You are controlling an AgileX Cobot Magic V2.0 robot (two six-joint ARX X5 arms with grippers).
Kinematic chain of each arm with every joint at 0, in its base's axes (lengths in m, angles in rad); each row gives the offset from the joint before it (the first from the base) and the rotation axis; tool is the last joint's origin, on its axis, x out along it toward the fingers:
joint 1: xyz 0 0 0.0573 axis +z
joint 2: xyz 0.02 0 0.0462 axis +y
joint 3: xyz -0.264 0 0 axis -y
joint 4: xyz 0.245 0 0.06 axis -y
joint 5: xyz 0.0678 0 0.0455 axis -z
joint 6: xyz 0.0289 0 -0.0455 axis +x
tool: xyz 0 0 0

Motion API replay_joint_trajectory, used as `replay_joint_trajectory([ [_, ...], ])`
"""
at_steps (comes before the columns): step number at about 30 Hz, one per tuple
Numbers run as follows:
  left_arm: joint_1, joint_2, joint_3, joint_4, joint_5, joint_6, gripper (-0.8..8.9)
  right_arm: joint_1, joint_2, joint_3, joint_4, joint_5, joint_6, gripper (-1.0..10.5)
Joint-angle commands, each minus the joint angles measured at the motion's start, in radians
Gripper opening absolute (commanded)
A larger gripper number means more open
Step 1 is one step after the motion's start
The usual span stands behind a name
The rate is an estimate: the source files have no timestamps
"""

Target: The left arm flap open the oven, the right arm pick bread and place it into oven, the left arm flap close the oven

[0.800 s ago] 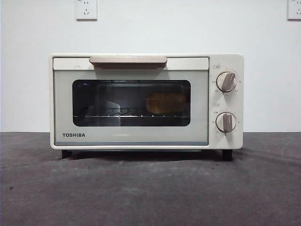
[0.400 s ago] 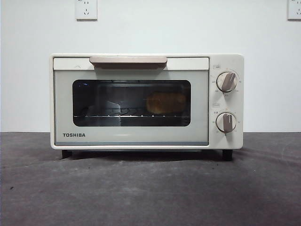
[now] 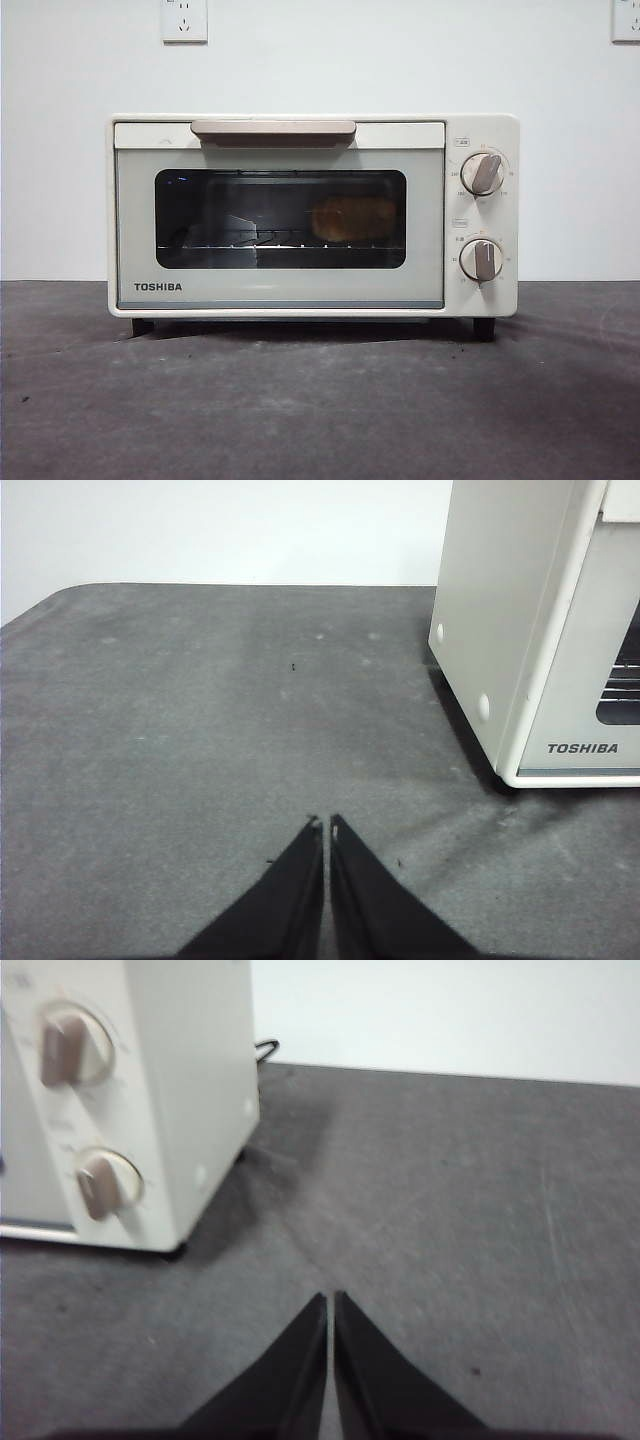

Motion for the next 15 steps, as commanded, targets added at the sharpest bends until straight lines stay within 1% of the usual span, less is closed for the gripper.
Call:
replay_joint_trajectory([
  [1,0.001,-0.002,-0.021,-0.006,0.001,-0.005,0.2,-0.002,-0.001,-0.008,-0.016,0.017,-0.005,0.1],
  [6,0.001,-0.002,-0.021,-0.006,0.001,-0.005,0.2,-0.002,-0.001,-0.008,-0.016,0.054,-0.007,0.1],
  [15,0.001,-0.002,-0.021,-0.006,0.001,-0.005,0.2,-0.002,-0.001,-0.008,0.011,0.056,-0.005,0.1],
])
